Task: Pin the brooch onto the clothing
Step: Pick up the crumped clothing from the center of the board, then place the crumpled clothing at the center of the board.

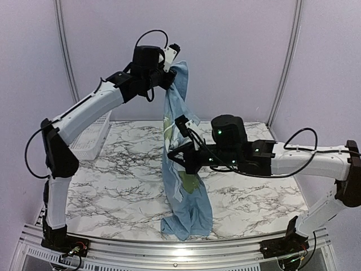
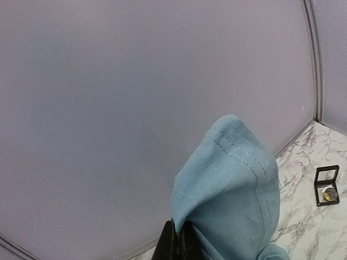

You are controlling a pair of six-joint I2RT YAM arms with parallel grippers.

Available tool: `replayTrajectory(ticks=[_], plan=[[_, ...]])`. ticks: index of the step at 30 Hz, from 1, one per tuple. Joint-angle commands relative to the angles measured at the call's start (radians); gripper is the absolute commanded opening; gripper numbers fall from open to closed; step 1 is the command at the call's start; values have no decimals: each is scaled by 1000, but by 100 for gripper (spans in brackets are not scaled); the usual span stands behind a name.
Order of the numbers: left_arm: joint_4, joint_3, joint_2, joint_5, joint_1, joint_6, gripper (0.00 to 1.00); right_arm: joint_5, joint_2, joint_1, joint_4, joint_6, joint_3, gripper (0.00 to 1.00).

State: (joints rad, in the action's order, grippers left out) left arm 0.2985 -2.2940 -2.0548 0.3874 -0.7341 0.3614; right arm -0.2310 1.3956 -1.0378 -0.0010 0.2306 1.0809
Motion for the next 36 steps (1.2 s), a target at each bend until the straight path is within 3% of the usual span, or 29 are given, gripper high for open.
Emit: replayTrajectory(ticks=[1,2,4,5,6,9,13,16,18,23,28,34,36], plan=[[-19,-163,-280,99,60,3,0,299,142,67,28,121,86,0],[-19,-197,-318,102,79,-29,14,344,188,86,47,137,105,8],[-18,-203,-343,79,110,-94,79,396,264,113,76,128,155,45],[-18,-183,-332,70,117,-113,96,410,306,124,49,114,207,58],[-19,-154,-310,70,118,-118,99,412,345,137,-5,93,269,66],[-20,-31,-199,57,107,-81,99,411,416,144,-207,-3,436,78],[-19,218,13,38,47,17,99,444,341,170,-302,-80,427,85],[-13,529,214,-14,-69,88,99,356,227,237,-312,-68,300,84],[5,710,326,-63,-177,115,93,292,169,287,-325,-52,200,80],[69,1031,451,-381,-481,140,79,251,103,341,-387,-48,58,71],[155,1035,293,-384,-627,114,81,241,98,347,-393,-28,-44,70],[154,1014,176,-304,-621,98,81,163,97,347,-344,8,-134,67],[143,1015,163,-295,-605,75,75,150,91,347,-330,18,-166,67]])
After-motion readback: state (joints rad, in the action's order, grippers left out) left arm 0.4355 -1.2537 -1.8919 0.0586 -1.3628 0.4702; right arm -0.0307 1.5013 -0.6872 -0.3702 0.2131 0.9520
